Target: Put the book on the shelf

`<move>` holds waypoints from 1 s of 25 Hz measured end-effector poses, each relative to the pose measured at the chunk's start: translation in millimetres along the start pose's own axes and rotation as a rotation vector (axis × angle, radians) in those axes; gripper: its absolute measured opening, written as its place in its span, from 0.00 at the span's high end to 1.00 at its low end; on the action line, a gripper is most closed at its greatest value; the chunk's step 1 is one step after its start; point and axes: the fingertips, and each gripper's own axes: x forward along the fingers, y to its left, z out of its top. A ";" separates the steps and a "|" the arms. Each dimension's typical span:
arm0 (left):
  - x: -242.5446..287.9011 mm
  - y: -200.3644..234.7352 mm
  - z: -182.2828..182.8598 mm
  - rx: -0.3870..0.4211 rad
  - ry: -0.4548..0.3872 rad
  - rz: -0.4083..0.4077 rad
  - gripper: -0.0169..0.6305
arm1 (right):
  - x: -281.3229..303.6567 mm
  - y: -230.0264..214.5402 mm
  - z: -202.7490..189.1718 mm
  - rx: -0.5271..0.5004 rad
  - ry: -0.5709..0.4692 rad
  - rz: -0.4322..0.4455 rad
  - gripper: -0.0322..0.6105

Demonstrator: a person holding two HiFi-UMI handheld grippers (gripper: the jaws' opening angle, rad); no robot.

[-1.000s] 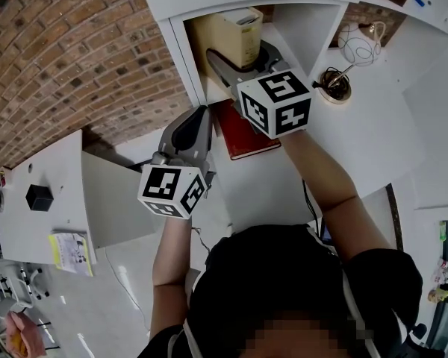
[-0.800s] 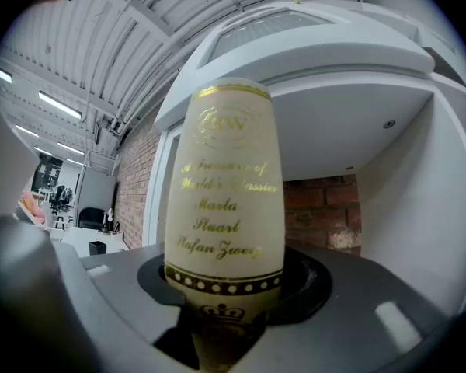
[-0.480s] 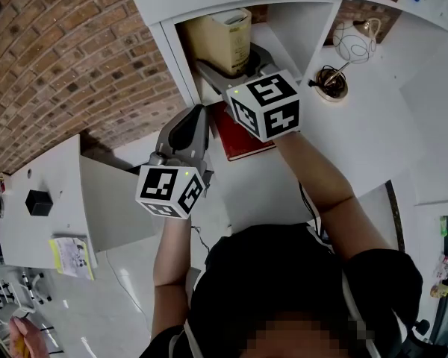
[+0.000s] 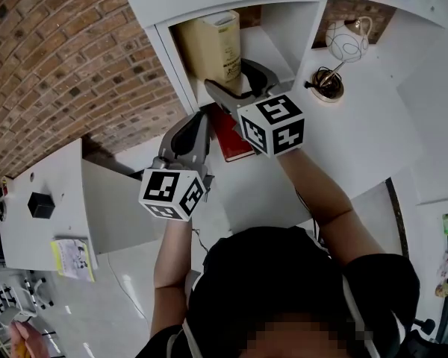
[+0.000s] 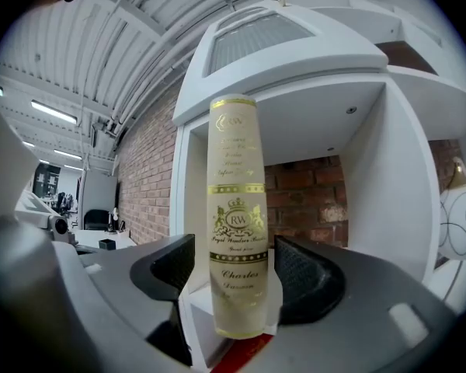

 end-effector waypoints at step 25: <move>-13.0 -70.5 -34.5 -0.067 -0.004 -0.006 0.97 | -113.2 -2.6 -50.5 0.100 0.029 0.056 0.66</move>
